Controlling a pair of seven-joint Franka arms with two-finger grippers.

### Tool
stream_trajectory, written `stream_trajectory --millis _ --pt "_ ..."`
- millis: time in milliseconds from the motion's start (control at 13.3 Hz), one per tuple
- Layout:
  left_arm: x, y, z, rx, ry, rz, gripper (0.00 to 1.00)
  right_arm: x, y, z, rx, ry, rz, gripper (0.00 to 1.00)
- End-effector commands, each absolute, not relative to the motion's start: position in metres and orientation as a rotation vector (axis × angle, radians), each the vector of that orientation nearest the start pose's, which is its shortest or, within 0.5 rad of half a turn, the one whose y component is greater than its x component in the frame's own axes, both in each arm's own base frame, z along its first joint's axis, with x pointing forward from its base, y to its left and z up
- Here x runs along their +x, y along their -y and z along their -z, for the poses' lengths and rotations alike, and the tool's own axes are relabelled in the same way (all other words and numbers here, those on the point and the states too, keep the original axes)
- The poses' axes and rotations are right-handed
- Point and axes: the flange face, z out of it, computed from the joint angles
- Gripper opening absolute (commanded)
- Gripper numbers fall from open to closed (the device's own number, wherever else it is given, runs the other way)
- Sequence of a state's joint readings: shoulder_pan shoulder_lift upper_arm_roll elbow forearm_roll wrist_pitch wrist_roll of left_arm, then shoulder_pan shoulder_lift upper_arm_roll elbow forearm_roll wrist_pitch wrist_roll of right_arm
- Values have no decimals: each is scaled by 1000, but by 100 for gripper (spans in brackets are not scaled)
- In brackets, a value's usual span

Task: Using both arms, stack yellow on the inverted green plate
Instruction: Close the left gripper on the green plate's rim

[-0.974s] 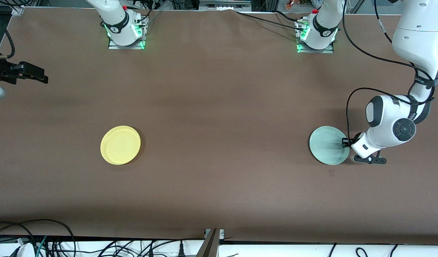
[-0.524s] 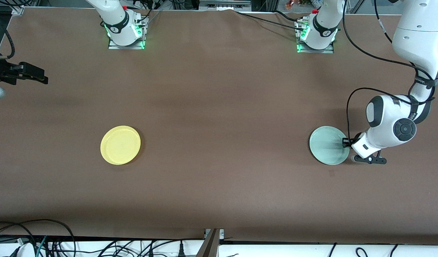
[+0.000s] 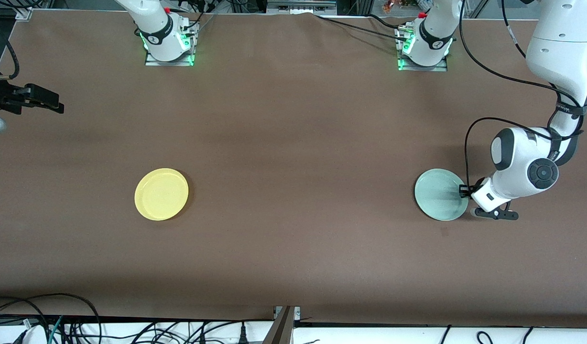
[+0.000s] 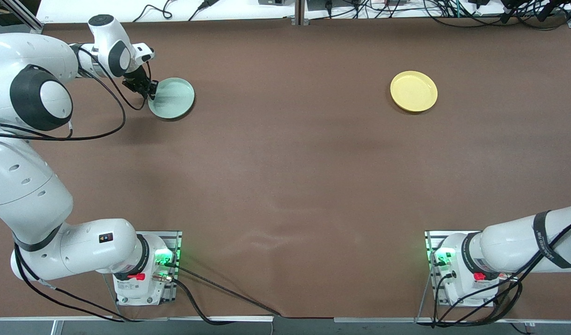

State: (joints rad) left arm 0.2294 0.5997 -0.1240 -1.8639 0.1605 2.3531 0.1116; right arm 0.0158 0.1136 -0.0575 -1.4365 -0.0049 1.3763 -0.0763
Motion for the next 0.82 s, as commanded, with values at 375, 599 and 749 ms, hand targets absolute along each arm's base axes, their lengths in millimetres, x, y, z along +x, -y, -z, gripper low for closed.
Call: stream_trajectory --millis 375,599,749 --pt "628 -74 -192 -3087 -250 -164 24 571 25 -609 -3111 38 -257 100" --pt "628 -75 -193 -3086 -248 -164 23 572 24 -607 -3110 41 -264 100" --pt "628 -76 -193 -3086 -248 -165 23 573 25 -604 -3109 38 -271 100"
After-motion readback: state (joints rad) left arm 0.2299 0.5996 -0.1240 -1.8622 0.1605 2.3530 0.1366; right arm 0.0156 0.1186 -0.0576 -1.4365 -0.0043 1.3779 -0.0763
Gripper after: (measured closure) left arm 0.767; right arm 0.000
